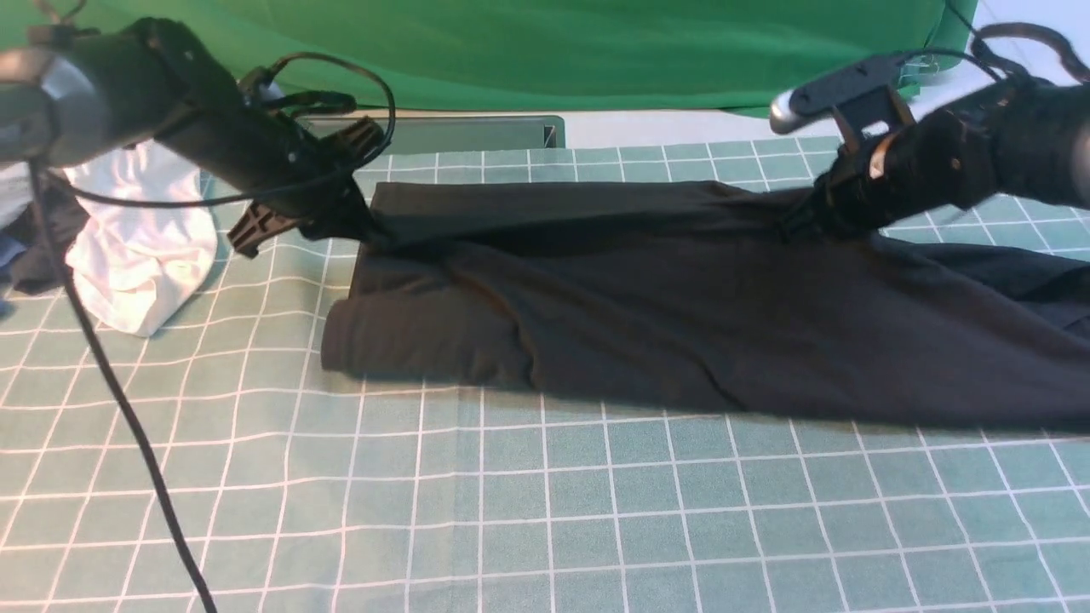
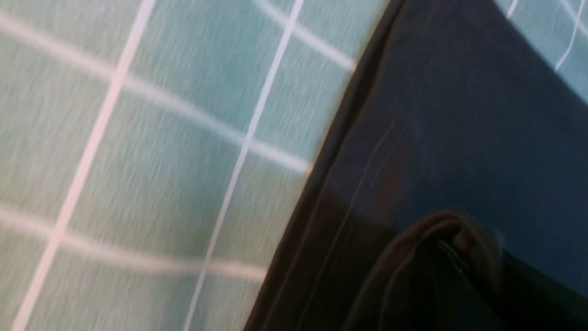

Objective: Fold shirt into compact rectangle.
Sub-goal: 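Fold the black garment in half by bringing its near edge over to the far edge, then pull the folded dark garment lengthwise by its ends to straighten it flat on the table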

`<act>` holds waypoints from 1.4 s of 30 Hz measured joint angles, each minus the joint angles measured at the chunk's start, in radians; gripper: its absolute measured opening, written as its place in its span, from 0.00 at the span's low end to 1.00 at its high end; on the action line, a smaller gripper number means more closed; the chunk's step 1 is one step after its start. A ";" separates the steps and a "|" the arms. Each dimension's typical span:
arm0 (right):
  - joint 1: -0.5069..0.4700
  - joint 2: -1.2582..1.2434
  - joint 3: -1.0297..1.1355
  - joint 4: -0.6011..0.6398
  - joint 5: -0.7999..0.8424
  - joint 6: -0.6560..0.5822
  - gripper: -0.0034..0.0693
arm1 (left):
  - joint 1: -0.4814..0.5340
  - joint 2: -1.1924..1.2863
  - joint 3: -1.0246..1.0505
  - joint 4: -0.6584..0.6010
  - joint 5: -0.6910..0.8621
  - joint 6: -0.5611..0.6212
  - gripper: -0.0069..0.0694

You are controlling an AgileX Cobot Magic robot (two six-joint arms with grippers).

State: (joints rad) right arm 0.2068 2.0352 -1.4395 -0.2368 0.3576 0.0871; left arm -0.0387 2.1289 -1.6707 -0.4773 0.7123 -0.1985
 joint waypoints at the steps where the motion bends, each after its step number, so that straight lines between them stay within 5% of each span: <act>1: 0.000 0.019 -0.023 0.000 0.000 0.000 0.15 | 0.000 0.015 -0.016 0.000 -0.008 0.000 0.12; 13: -0.002 0.138 -0.131 0.000 -0.085 -0.001 0.19 | 0.000 0.102 -0.071 0.000 -0.155 0.000 0.15; 20: -0.003 0.149 -0.153 -0.003 -0.153 0.000 0.49 | 0.000 0.111 -0.077 -0.006 -0.314 0.000 0.43; 23: -0.003 0.149 -0.206 -0.003 -0.073 0.001 0.53 | 0.000 0.111 -0.104 -0.006 -0.297 0.000 0.57; 28: -0.004 0.134 -0.346 -0.002 0.166 0.001 0.43 | 0.001 0.101 -0.206 0.014 -0.126 0.018 0.74; 30: -0.004 0.123 -0.448 0.015 0.322 -0.022 0.24 | 0.001 0.090 -0.275 0.024 -0.004 0.033 0.77; 31: -0.004 0.119 -0.482 0.040 0.398 -0.037 0.16 | 0.001 0.084 -0.306 0.025 0.044 0.036 0.77; 35: -0.008 0.112 -0.532 0.150 0.544 -0.095 0.09 | 0.001 0.077 -0.351 0.031 0.167 0.042 0.68; 38: -0.012 0.135 -0.538 0.286 0.640 -0.159 0.08 | 0.001 0.077 -0.361 0.037 0.237 0.043 0.49; 42: -0.012 0.214 -0.539 0.324 0.647 -0.171 0.08 | 0.001 0.077 -0.361 0.047 0.266 0.051 0.26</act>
State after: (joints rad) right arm 0.1947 2.2489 -1.9788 0.0868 1.0046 -0.0844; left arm -0.0376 2.2055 -2.0313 -0.4302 0.9783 -0.1470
